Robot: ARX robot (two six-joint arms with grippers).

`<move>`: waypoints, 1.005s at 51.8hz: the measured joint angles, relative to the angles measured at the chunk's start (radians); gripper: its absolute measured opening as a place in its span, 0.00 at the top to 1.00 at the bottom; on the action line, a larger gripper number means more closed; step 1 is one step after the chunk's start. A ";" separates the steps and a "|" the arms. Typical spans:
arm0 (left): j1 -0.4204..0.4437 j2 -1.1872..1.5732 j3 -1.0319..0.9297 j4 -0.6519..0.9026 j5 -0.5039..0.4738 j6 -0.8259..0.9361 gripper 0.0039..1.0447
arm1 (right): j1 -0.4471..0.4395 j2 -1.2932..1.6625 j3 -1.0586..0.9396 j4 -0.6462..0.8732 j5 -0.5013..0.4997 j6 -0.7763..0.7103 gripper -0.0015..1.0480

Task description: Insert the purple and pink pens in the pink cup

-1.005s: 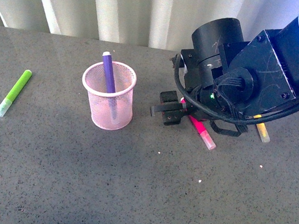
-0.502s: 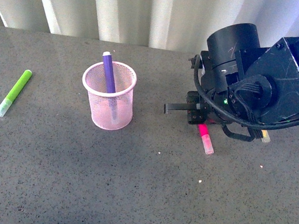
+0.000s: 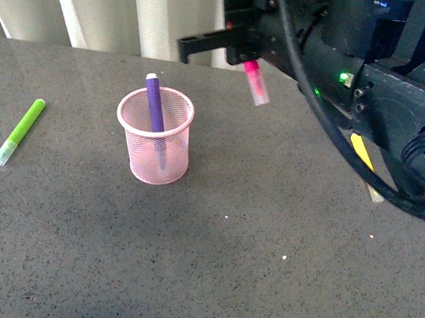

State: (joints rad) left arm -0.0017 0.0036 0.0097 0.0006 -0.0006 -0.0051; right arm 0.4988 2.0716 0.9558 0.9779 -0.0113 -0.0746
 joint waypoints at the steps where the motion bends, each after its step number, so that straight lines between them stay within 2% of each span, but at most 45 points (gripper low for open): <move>1: 0.000 0.000 0.000 0.000 0.000 0.000 0.06 | 0.006 -0.002 -0.003 0.009 -0.002 -0.002 0.89; 19: 0.000 0.000 0.000 0.000 0.000 0.000 0.06 | 0.122 0.075 -0.039 0.229 0.002 -0.040 0.89; 32: 0.000 0.000 0.000 0.000 0.000 0.000 0.06 | 0.164 0.135 0.046 0.239 0.022 -0.026 0.89; 52: 0.000 0.000 0.000 0.000 0.000 0.000 0.06 | 0.180 0.230 0.206 0.154 0.055 0.018 0.89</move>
State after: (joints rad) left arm -0.0017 0.0036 0.0097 0.0006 -0.0002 -0.0048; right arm 0.6785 2.3020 1.1614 1.1316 0.0441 -0.0566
